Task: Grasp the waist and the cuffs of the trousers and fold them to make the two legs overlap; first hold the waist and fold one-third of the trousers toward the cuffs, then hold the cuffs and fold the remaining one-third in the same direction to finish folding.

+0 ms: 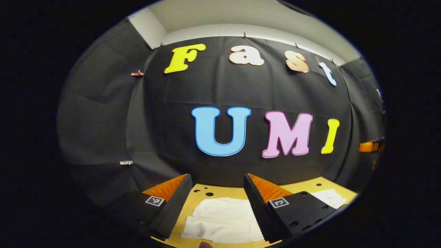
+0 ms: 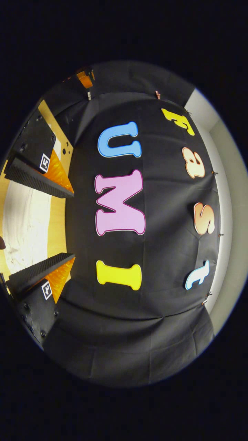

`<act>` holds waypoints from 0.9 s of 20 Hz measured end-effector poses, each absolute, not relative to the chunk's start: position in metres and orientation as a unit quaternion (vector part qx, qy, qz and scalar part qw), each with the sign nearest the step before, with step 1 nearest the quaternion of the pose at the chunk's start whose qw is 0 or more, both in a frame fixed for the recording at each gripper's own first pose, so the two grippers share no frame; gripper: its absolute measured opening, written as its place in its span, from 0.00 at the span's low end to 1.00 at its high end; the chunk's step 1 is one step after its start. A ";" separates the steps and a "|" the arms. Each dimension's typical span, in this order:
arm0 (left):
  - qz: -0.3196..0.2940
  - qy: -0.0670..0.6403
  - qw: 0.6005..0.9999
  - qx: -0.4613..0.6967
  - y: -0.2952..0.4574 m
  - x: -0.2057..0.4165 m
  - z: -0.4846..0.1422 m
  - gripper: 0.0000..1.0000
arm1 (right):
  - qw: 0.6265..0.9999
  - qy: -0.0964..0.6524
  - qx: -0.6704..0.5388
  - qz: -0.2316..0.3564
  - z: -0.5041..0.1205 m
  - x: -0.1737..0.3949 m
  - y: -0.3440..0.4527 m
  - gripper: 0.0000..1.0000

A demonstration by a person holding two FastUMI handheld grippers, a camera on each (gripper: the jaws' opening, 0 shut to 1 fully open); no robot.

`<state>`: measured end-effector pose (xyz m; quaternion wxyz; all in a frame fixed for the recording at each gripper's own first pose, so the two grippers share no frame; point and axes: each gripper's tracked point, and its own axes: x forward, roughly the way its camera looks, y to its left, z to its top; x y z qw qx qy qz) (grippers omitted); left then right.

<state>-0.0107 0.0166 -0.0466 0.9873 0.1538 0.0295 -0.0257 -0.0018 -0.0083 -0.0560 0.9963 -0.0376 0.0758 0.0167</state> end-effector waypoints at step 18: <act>-0.234 0.303 0.712 0.589 0.161 -0.035 -0.355 0.96 | 0.945 0.188 -0.266 -0.043 -0.147 -0.097 -0.084 0.96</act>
